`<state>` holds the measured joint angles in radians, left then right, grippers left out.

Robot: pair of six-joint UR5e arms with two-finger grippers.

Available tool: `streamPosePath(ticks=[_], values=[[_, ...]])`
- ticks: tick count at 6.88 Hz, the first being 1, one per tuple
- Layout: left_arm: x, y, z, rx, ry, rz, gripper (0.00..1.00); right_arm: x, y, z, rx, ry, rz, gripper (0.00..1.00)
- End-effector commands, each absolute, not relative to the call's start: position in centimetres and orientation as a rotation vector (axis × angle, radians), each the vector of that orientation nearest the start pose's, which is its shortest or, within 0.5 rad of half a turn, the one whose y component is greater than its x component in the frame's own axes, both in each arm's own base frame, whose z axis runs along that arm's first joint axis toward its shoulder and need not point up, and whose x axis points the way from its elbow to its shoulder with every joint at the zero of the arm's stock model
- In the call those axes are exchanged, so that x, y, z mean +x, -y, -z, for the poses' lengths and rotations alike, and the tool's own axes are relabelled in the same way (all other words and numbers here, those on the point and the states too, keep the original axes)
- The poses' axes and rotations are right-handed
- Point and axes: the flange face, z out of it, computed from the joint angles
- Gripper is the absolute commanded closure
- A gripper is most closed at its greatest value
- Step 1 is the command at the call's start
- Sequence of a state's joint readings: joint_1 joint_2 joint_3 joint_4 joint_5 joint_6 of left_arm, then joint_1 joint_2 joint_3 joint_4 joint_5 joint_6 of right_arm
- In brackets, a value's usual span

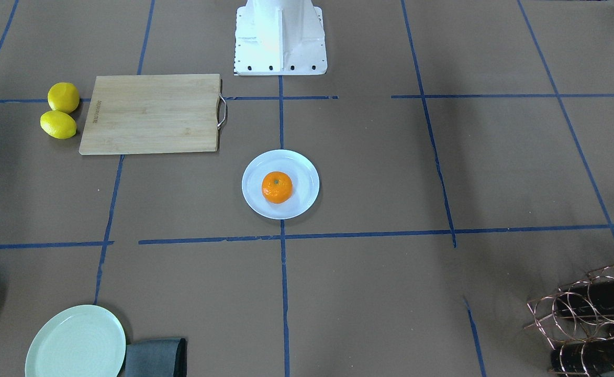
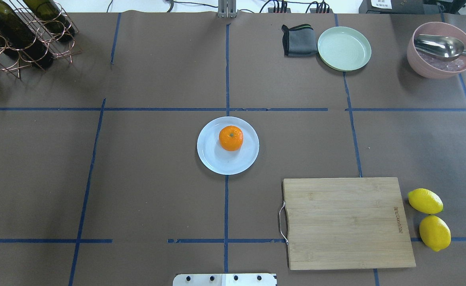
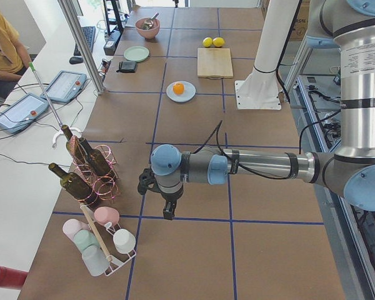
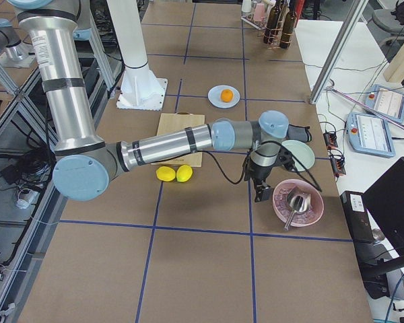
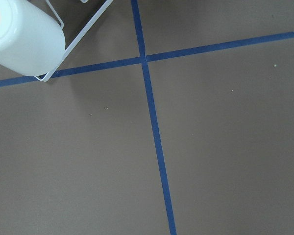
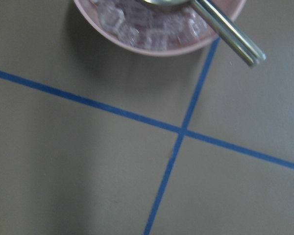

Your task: Pick orange to plate

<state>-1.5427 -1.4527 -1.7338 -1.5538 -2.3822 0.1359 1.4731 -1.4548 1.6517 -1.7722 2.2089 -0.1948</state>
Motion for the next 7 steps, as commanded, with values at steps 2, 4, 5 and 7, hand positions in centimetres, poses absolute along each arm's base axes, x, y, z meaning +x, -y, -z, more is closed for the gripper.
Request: streamPosePath(ticks=[2, 4, 5, 7], values=[[-4.9, 44.7, -62.7, 0.081, -0.8, -0.17, 0.0, 7.7, 47.3, -65.5, -0.064, 0.65, 0.138, 0.0], [-5.0, 44.6, -62.6, 0.083, -0.795, -0.17, 0.0, 7.7, 45.0, -66.0, -0.076, 0.659, 0.127, 0.0], [-5.0, 44.5, -62.7, 0.081, -0.794, -0.169, 0.0, 7.6, 44.4, -66.2, -0.083, 0.661, 0.123, 0.0], [-5.0, 44.4, -62.9, 0.076, -0.796, -0.166, 0.0, 7.6, 44.3, -66.3, -0.085, 0.667, 0.122, 0.0]])
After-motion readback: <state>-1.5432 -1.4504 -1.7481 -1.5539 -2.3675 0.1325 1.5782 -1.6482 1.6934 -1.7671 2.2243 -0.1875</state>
